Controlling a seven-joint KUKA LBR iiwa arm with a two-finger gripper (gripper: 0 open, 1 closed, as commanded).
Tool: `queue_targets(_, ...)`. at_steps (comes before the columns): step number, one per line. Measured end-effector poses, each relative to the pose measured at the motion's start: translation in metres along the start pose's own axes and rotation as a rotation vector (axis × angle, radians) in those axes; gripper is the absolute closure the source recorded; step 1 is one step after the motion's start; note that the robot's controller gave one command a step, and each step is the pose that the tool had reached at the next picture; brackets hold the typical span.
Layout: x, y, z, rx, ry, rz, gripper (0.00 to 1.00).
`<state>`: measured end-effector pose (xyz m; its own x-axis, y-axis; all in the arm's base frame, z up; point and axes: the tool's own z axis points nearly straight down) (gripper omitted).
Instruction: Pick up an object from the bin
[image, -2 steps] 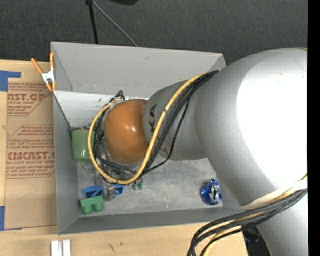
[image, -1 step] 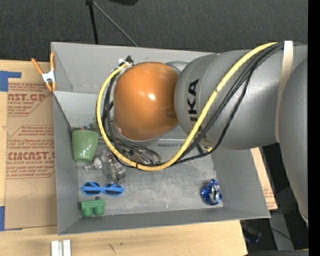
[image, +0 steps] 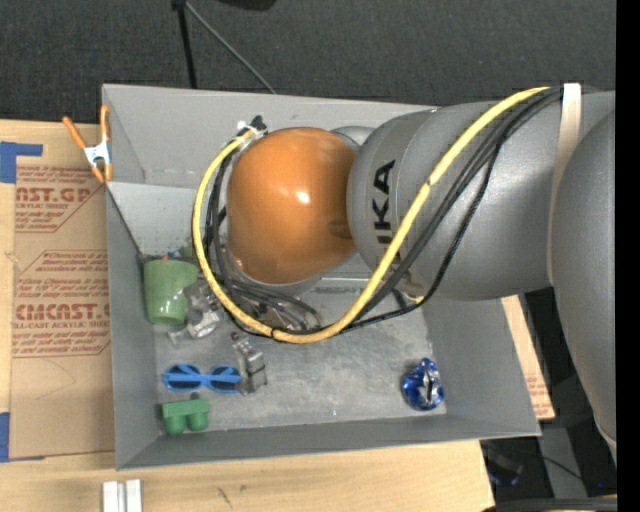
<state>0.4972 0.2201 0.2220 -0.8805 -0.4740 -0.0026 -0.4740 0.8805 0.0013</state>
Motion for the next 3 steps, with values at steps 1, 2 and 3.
queue_targets(1, 0.0008, 0.0022, 0.1322, -0.002, 0.008, -0.103, 0.0)
queue_targets(2, -0.0006, 0.0004, 0.1276, 0.001, 0.004, -0.101, 1.0)
queue_targets(3, -0.0009, 0.0014, 0.1276, 0.0, 0.003, -0.102, 0.0)
